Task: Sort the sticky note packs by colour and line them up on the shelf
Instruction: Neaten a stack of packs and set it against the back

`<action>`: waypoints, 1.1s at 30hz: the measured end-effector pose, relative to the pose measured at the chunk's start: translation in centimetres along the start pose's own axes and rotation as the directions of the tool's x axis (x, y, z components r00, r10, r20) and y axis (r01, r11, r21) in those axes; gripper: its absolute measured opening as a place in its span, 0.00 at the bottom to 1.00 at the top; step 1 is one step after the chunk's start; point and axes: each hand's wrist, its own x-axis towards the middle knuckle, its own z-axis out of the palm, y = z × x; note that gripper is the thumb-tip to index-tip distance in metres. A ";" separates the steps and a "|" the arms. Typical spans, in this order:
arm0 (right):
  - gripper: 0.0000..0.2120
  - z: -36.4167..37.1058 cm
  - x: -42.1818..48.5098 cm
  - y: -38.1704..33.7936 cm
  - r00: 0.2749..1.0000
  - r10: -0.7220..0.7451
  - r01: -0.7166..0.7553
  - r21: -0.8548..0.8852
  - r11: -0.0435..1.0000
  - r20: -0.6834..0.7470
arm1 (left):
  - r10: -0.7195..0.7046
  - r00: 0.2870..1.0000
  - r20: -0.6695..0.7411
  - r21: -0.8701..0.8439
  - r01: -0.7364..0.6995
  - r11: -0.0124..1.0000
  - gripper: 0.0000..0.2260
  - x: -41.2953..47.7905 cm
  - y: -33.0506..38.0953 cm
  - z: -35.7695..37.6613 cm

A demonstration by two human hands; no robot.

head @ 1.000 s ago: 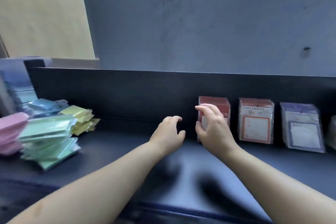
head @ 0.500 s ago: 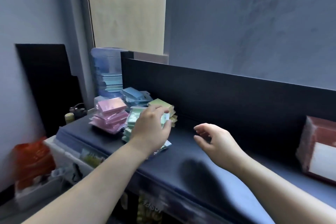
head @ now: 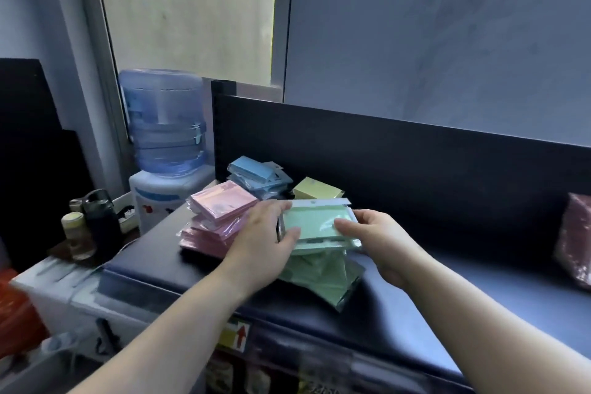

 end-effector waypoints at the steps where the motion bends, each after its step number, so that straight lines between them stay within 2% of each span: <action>1: 0.06 0.0 0.0 0.0 0.999 0.007 -0.006 0.011 1.000 -0.039 | 0.009 1.000 0.012 -0.012 -0.009 1.000 0.23 0.1 0.0 -0.1; 6: 0.12 -0.3 -0.2 0.3 0.984 0.055 -0.045 0.062 0.997 -0.171 | -0.042 0.987 0.155 -0.168 0.068 0.984 0.36 0.6 0.2 0.0; 10: 0.08 -1.4 -0.2 0.6 0.938 -0.018 0.023 0.008 1.000 -0.346 | -0.031 0.978 0.205 -0.198 0.073 0.978 0.37 1.6 0.0 0.2; 12: 0.05 -2.2 -0.3 0.4 0.897 -0.063 0.086 0.034 0.996 -0.437 | -0.019 0.983 0.182 -0.211 0.058 0.976 0.37 1.8 -0.3 0.3; 14: 0.05 -2.7 -0.7 -0.2 0.876 -0.081 0.171 0.150 0.974 -0.475 | -0.010 0.989 0.147 -0.241 0.046 0.969 0.36 1.8 -0.4 0.5; 16: 0.05 -2.9 -1.5 -1.1 0.842 -0.150 0.279 0.181 0.943 -0.518 | -0.009 0.996 0.085 -0.288 0.034 0.957 0.33 1.6 -0.4 0.8; 20: 0.05 -2.7 -3.2 -2.1 0.713 -0.380 0.402 -0.100 0.910 -0.590 | -0.049 0.994 -0.101 -0.333 0.012 0.943 0.31 1.8 0.1 1.1; 23: 0.04 -1.0 -4.6 -2.4 0.676 -0.530 0.396 -0.353 0.848 -0.513 | -0.084 0.980 -0.180 -0.399 0.005 0.917 0.29 1.9 1.0 1.3; 26: 0.07 0.8 -5.3 -2.1 0.722 -0.584 0.389 -0.480 0.786 -0.371 | -0.051 0.966 -0.254 -0.434 -0.066 0.899 0.22 1.6 2.4 2.2; 30: 0.06 1.7 -5.8 -2.0 0.821 -0.533 0.433 -0.386 0.815 -0.204 | 0.085 0.952 -0.295 -0.418 -0.209 0.884 0.21 0.6 4.2 4.2; 33: 0.13 0.4 -5.7 -1.5 0.889 -0.449 0.440 -0.105 0.892 -0.089 | 0.199 0.956 -0.216 -0.434 -0.277 0.857 0.23 -0.5 5.4 5.4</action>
